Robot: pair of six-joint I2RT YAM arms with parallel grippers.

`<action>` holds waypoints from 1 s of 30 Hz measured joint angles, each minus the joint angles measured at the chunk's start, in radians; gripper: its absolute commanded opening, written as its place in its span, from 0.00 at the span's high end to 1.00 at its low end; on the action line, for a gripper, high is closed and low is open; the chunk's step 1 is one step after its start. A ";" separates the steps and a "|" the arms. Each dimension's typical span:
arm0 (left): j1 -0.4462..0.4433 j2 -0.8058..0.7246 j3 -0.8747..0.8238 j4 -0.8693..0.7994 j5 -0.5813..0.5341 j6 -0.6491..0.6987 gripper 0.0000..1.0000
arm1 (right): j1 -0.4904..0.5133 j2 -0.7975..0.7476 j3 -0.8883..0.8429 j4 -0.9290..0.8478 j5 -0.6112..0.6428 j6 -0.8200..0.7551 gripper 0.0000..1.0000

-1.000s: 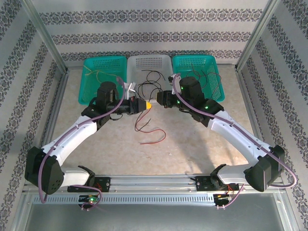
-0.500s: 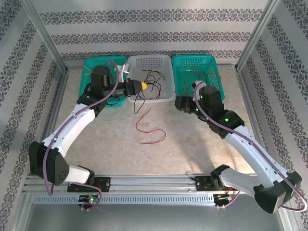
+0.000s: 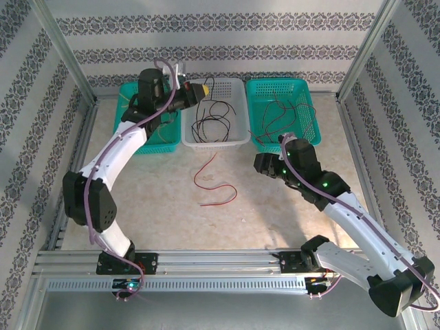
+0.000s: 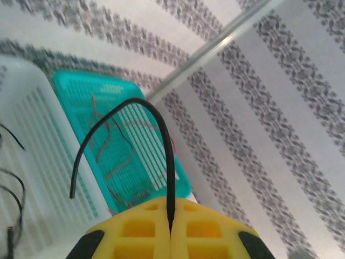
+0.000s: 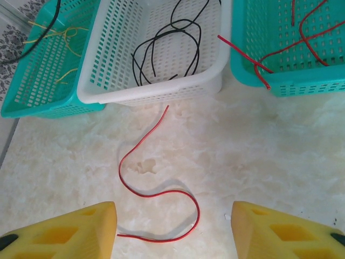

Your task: Untangle the cables

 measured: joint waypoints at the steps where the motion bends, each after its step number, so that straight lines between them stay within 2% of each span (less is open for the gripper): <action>1: 0.000 0.023 0.031 -0.008 -0.031 0.017 1.00 | 0.005 -0.006 0.000 -0.001 0.000 0.004 0.42; 2: 0.000 0.040 0.054 -0.015 -0.058 0.029 0.94 | 0.009 -0.011 0.000 -0.002 0.000 0.008 0.43; 3: 0.000 0.061 0.079 -0.024 -0.087 0.044 0.79 | 0.016 -0.016 0.000 -0.003 0.000 0.015 0.43; 4: 0.000 0.086 0.105 -0.030 -0.118 0.056 0.57 | 0.026 -0.023 -0.001 -0.003 0.000 0.021 0.43; 5: 0.000 0.105 0.122 -0.032 -0.140 0.061 0.44 | 0.035 -0.028 -0.002 -0.003 0.000 0.026 0.43; 6: 0.000 0.133 0.145 -0.034 -0.170 0.068 0.37 | 0.046 -0.032 -0.004 -0.003 0.000 0.030 0.42; 8: 0.000 0.185 0.178 -0.041 -0.215 0.068 0.30 | 0.067 -0.033 -0.004 -0.003 0.001 0.039 0.43; 9: 0.000 0.213 0.193 -0.047 -0.231 0.069 0.17 | 0.078 -0.032 -0.004 -0.005 0.002 0.042 0.43; 10: 0.000 0.240 0.201 -0.048 -0.242 0.069 0.10 | 0.090 -0.029 -0.004 -0.006 0.005 0.045 0.43; 15: -0.009 0.294 0.175 -0.093 -0.280 0.073 0.09 | 0.124 0.002 -0.004 -0.006 0.012 0.049 0.43; 19: -0.027 0.238 0.096 -0.115 -0.301 0.108 0.11 | 0.144 0.053 -0.003 -0.006 0.024 0.052 0.43; 23: -0.039 0.048 -0.093 -0.141 -0.335 0.147 0.15 | 0.195 0.149 0.010 -0.006 0.047 0.052 0.44; 26: -0.042 -0.155 -0.246 -0.159 -0.364 0.174 0.16 | 0.250 0.249 0.045 -0.007 0.060 0.047 0.46; 30: -0.041 -0.445 -0.446 -0.193 -0.418 0.206 0.07 | 0.328 0.421 0.137 -0.003 0.069 0.032 0.50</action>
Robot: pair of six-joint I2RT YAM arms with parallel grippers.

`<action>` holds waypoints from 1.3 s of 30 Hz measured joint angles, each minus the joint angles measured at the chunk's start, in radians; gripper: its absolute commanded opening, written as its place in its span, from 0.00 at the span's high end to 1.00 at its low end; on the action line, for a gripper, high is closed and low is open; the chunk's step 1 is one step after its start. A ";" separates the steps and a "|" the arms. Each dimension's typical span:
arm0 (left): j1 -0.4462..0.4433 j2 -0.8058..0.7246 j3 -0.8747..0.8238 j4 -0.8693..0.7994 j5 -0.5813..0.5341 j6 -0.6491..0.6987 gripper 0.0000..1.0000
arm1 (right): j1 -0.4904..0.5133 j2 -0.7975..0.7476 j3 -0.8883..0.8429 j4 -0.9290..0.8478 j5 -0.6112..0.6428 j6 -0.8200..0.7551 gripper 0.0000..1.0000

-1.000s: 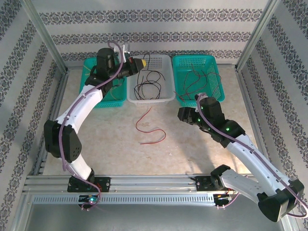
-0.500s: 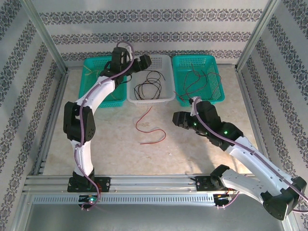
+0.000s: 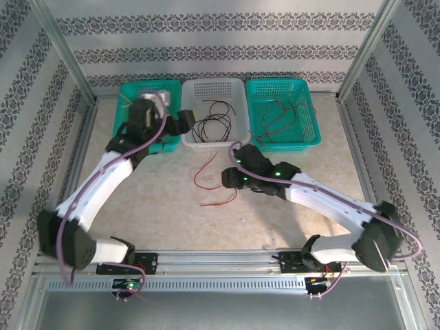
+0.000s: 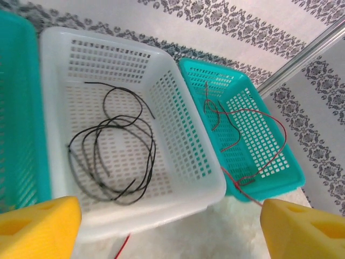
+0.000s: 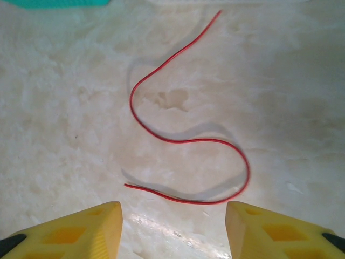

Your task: Untangle the cables

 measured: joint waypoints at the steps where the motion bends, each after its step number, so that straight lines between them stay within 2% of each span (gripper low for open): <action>1: 0.006 -0.069 -0.048 -0.017 -0.014 0.003 0.06 | 0.020 0.051 0.031 0.003 0.003 -0.006 0.52; 6: 0.050 -0.312 -0.229 -0.117 -0.079 0.002 0.00 | 0.113 0.299 0.199 0.006 0.064 -0.013 0.55; 10: 0.063 -0.422 -0.307 -0.181 -0.101 -0.008 0.00 | 0.145 0.488 0.332 0.000 0.092 -0.009 0.56; 15: 0.066 -0.412 -0.317 -0.207 -0.104 -0.034 0.03 | 0.147 0.645 0.457 -0.037 0.166 0.046 0.56; 18: 0.073 -0.389 -0.318 -0.213 -0.103 -0.043 0.03 | 0.147 0.705 0.516 -0.063 0.206 0.078 0.59; 25: 0.085 -0.388 -0.318 -0.218 -0.095 -0.056 0.03 | 0.133 0.805 0.596 -0.071 0.217 0.126 0.61; 31: 0.085 -0.388 -0.318 -0.218 -0.073 -0.061 0.04 | 0.127 0.854 0.615 -0.074 0.203 0.150 0.73; 36: 0.085 -0.388 -0.318 -0.217 -0.052 -0.065 0.04 | 0.122 0.863 0.618 -0.085 0.202 0.156 0.97; 39: 0.085 -0.388 -0.318 -0.217 -0.043 -0.065 0.04 | 0.121 0.859 0.614 -0.081 0.197 0.151 1.00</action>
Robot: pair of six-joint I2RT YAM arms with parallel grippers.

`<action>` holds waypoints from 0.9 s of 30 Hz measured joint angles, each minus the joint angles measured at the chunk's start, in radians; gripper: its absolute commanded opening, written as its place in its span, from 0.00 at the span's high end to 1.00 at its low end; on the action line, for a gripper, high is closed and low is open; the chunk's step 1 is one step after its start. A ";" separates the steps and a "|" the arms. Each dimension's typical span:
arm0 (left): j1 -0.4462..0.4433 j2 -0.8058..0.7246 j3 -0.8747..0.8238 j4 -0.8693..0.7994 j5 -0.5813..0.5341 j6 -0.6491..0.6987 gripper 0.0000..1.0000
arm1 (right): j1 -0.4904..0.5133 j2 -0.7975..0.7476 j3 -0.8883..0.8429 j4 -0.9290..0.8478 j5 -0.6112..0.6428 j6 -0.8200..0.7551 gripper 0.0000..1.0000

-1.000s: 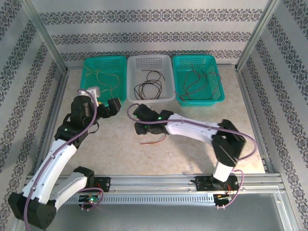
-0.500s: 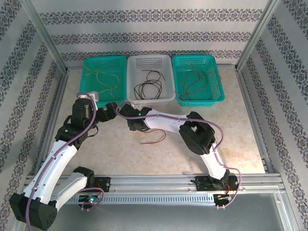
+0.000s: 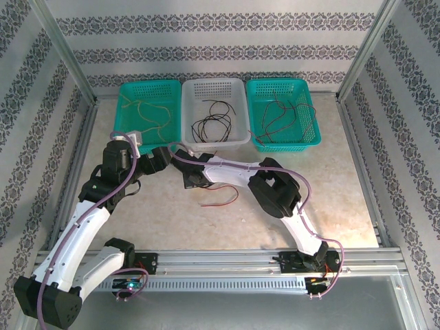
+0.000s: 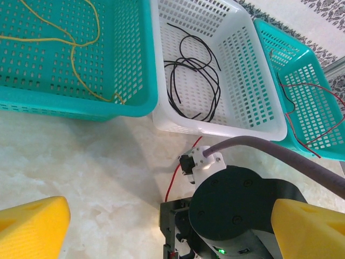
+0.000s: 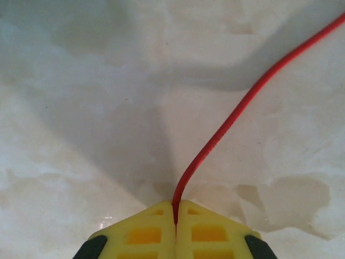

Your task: Untangle the cables

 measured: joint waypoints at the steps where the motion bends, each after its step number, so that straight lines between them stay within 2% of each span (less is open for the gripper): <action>1: 0.000 0.000 0.000 0.000 0.005 0.000 0.05 | 0.000 -0.006 -0.010 0.008 -0.001 -0.002 1.00; 7: 0.000 0.004 0.000 0.006 0.071 0.000 0.07 | 0.010 -0.166 -0.221 0.082 -0.019 -0.053 1.00; 14: 0.000 0.028 -0.013 0.140 0.241 -0.042 0.14 | 0.029 -0.607 -0.488 0.217 -0.058 -0.111 1.00; 20: -0.002 0.038 -0.046 0.310 0.391 -0.104 0.21 | 0.024 -0.915 -0.552 0.343 -0.107 -0.132 1.00; 27: -0.044 0.063 -0.081 0.570 0.534 -0.200 0.26 | -0.028 -1.091 -0.560 0.427 -0.189 -0.133 1.00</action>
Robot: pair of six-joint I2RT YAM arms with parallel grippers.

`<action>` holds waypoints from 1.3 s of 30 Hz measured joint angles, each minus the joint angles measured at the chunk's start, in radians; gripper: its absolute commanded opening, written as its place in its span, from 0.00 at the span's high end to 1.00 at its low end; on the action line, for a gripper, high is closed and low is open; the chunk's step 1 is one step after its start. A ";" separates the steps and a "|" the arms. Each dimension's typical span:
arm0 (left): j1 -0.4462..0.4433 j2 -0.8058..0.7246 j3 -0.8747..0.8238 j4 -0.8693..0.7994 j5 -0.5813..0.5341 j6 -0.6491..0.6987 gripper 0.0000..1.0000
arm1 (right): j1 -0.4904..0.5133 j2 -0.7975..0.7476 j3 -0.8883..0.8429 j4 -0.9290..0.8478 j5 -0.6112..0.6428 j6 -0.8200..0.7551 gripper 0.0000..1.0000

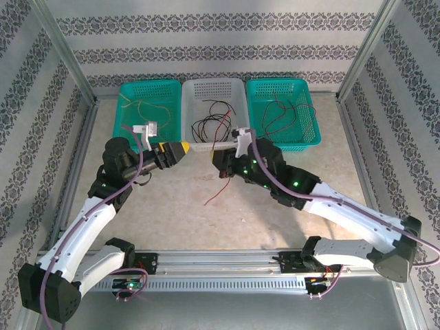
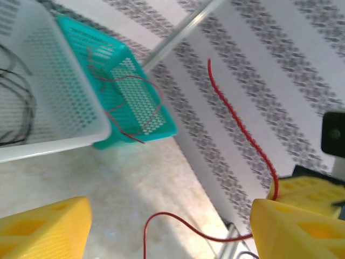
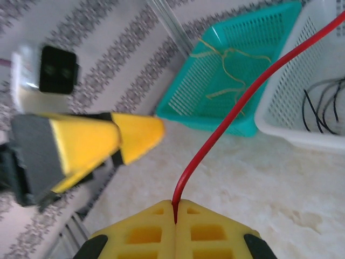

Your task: Untangle the cables

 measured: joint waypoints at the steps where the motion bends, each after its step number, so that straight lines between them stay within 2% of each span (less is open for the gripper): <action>1: -0.012 0.012 0.000 0.026 0.015 -0.008 0.26 | -0.011 -0.018 0.000 0.005 -0.013 0.000 1.00; 5: -0.067 0.056 0.002 0.092 0.055 -0.021 0.26 | -0.062 -0.070 0.001 0.018 -0.058 0.002 1.00; 10: -0.162 0.113 0.015 0.158 0.088 -0.021 0.17 | -0.124 -0.115 0.001 0.022 -0.116 0.013 1.00; 14: -0.242 0.159 0.042 0.200 0.092 0.007 0.15 | -0.169 -0.131 0.002 0.044 -0.168 0.044 1.00; 21: -0.314 0.248 0.107 0.260 0.087 0.065 0.16 | -0.201 -0.131 0.002 0.102 -0.245 0.108 1.00; 24: -0.325 0.283 0.136 0.280 0.083 0.082 0.21 | -0.201 -0.124 0.003 0.116 -0.266 0.123 1.00; 28: -0.332 0.319 0.169 0.301 0.082 0.094 0.33 | -0.201 -0.110 0.003 0.124 -0.281 0.129 1.00; 30: -0.332 0.322 0.170 0.306 0.082 0.101 0.45 | -0.201 -0.105 0.003 0.124 -0.280 0.128 1.00; 33: -0.332 0.322 0.171 0.310 0.081 0.112 0.69 | -0.201 -0.102 0.006 0.116 -0.279 0.116 1.00; 36: -0.333 0.321 0.172 0.305 0.071 0.130 0.81 | -0.201 -0.095 0.027 0.085 -0.267 0.085 1.00; 39: -0.336 0.316 0.172 0.293 0.060 0.150 0.97 | -0.201 -0.089 0.047 0.046 -0.235 0.040 1.00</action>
